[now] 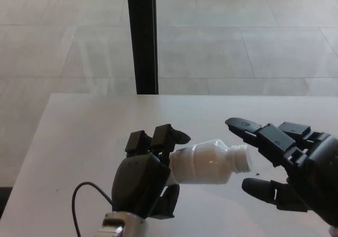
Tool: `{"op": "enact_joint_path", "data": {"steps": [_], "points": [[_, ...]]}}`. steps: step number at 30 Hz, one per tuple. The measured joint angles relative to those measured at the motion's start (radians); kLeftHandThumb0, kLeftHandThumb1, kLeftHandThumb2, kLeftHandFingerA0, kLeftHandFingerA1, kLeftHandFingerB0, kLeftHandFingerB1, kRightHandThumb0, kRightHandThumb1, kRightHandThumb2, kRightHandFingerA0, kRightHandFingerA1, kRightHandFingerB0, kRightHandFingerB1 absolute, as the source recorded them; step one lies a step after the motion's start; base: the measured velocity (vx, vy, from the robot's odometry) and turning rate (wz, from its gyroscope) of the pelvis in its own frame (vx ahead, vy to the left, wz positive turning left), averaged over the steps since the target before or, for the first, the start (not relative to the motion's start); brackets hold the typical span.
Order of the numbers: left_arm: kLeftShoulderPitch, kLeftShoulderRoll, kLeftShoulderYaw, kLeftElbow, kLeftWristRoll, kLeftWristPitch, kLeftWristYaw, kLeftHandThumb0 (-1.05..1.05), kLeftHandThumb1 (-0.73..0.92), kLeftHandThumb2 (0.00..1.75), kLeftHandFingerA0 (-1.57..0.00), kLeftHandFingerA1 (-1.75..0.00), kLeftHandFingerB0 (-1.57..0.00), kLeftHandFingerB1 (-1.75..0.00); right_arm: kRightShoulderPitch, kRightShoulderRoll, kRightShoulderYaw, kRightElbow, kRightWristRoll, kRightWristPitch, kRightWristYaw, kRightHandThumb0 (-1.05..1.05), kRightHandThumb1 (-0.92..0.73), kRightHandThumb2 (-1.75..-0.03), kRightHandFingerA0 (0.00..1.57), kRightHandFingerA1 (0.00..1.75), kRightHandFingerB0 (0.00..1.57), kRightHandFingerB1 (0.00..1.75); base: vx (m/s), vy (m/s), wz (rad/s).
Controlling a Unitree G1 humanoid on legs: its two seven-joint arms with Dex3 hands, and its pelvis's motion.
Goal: The robot uses its left hand to to lift the bottle kept on the middle of the desk and tilts it towards its right hand. It then uses its right hand to rotate its cap to open it and places the bottle and cap back on the desk
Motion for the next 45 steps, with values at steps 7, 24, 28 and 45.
{"op": "enact_joint_path", "data": {"steps": [7, 24, 28, 45], "points": [[0.000, 0.000, 0.000, 0.000, 0.000, 0.000, 0.000, 0.17, 0.51, 1.29, -1.00, -1.73, -0.87, -1.46, 0.009, 0.031, -0.001, -0.028, 0.019, 0.091, 0.090, -0.64, -0.53, -0.62, 0.86, 1.65, 0.24, 0.39, 0.00, 0.000, 0.00], [0.000, 0.000, 0.004, 0.000, -0.001, 0.000, 0.001, 0.12, 0.48, 1.37, -1.01, -1.75, -0.88, -1.48, 0.044, 0.065, -0.003, -0.061, 0.064, 0.315, 0.311, -0.60, -0.57, -0.62, 0.84, 1.65, 0.44, 0.48, 0.00, 0.000, 0.00], [0.000, 0.002, 0.006, 0.001, -0.001, -0.004, 0.001, 0.16, 0.46, 1.37, -0.88, -1.75, -0.84, -1.51, 0.048, 0.075, -0.003, -0.075, 0.078, 0.368, 0.362, -0.62, -0.57, -0.62, 0.82, 1.63, 0.44, 0.48, 0.00, 0.000, 0.00], [-0.001, -0.004, 0.020, 0.019, 0.001, -0.027, 0.035, 0.17, 0.49, 1.31, -0.87, -1.75, -0.82, -1.51, 0.056, 0.080, 0.001, -0.098, 0.114, 0.481, 0.451, -0.56, -0.61, -0.64, 0.89, 1.63, 0.45, 0.53, 0.00, 0.000, 0.00]]}}
